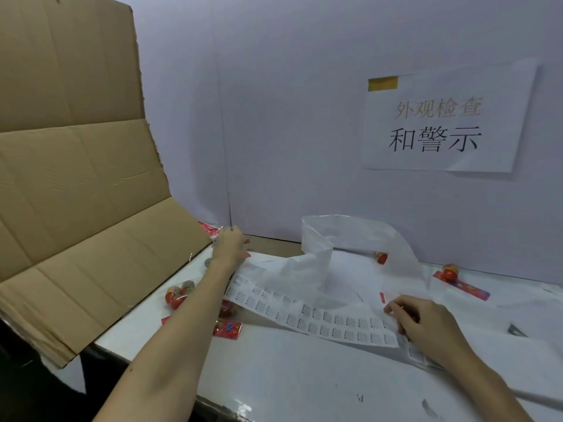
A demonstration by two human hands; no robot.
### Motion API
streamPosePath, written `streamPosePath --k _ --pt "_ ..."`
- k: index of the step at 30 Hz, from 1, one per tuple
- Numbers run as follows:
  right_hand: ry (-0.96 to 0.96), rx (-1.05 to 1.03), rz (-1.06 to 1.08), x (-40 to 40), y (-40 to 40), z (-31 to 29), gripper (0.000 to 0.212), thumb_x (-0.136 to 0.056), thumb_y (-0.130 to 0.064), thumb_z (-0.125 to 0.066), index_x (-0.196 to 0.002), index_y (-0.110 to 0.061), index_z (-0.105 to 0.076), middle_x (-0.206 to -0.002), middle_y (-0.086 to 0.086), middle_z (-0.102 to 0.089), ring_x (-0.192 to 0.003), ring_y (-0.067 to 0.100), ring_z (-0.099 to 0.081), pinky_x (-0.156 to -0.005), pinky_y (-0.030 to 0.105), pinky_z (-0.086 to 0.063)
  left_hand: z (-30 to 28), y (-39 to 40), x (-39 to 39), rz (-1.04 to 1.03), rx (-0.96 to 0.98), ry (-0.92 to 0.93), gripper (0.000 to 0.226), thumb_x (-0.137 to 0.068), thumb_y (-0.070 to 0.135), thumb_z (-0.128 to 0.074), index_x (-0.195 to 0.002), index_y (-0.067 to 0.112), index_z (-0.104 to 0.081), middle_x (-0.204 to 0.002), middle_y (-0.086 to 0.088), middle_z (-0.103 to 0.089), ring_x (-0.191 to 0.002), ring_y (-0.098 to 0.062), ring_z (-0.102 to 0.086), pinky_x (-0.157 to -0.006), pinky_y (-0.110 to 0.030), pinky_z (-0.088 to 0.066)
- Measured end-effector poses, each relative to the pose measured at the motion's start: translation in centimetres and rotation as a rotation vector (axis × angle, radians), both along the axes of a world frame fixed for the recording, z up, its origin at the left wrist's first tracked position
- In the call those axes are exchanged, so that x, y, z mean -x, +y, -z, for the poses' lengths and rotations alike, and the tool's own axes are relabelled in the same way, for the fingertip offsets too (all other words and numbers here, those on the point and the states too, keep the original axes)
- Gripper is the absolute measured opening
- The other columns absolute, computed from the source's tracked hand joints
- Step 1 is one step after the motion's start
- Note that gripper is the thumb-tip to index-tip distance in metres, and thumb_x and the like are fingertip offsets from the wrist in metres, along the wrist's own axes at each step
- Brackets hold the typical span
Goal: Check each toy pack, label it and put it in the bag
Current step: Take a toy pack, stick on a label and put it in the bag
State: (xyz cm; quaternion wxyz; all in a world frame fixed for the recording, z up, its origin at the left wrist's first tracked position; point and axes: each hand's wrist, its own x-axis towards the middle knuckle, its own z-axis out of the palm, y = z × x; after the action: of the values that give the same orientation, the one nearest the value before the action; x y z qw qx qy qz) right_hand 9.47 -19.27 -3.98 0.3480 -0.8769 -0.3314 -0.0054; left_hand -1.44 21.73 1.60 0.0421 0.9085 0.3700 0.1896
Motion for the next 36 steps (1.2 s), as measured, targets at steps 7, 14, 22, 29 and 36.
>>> streamPosePath --k 7,14,22,29,36 --pt "-0.094 0.081 0.002 -0.6 0.3 0.6 0.021 -0.101 -0.036 -0.063 -0.084 -0.049 -0.064 -0.066 -0.024 -0.067 -0.065 -0.003 -0.063 -0.059 0.014 -0.041 -4.4 -2.7 -1.3 -0.066 -0.316 0.099 0.029 -0.108 0.036 -0.051 -0.128 0.015 -0.053 -0.119 -0.004 -0.072 -0.13 -0.037 -0.051 -0.116 -0.069 -0.023" --pt "-0.179 0.192 -0.085 0.0 0.2 0.7 0.026 -0.1 -0.06 -0.049 -0.125 -0.067 -0.054 -0.089 -0.017 -0.054 -0.077 -0.001 -0.057 -0.062 0.013 -0.039 -7.9 -10.9 -3.8 0.163 -0.5 -0.097 0.048 -0.086 -0.005 -0.056 -0.119 0.026 -0.07 -0.115 0.004 -0.076 -0.152 -0.037 -0.032 -0.117 -0.069 0.016" --pt "-0.127 0.139 -0.048 0.0 0.4 1.1 0.03 -0.102 -0.047 -0.058 -0.13 -0.046 -0.065 -0.094 -0.015 -0.052 -0.08 0.0 -0.057 -0.063 0.013 -0.042 0.0 -23.2 -5.1 0.667 -0.381 -0.499 0.034 -0.099 0.0 -0.057 -0.127 0.018 -0.067 -0.126 0.002 -0.073 -0.127 -0.031 -0.063 -0.119 -0.058 -0.032" --pt "0.063 -0.142 0.099 -0.7 0.6 1.5 0.036 -0.104 -0.023 -0.059 -0.139 -0.022 -0.06 -0.116 0.0 -0.066 -0.098 0.016 -0.065 -0.089 0.031 -0.055 5.2 -25.1 -5.4 0.707 0.103 -0.807 0.025 -0.109 0.017 -0.053 -0.129 0.012 -0.066 -0.122 -0.002 -0.071 -0.094 -0.023 -0.072 -0.075 -0.036 -0.059" --pt "0.423 -0.62 0.047 -0.7 0.6 -0.1 0.047 -0.095 -0.057 -0.058 -0.133 -0.029 -0.061 -0.107 -0.004 -0.077 -0.099 0.024 -0.074 -0.087 0.044 -0.06 5.0 -24.9 -4.5 0.819 0.854 -0.811 0.02 -0.113 0.036 -0.041 -0.122 0.036 -0.059 -0.085 0.003 -0.073 -0.062 -0.023 -0.075 -0.054 -0.044 -0.062"
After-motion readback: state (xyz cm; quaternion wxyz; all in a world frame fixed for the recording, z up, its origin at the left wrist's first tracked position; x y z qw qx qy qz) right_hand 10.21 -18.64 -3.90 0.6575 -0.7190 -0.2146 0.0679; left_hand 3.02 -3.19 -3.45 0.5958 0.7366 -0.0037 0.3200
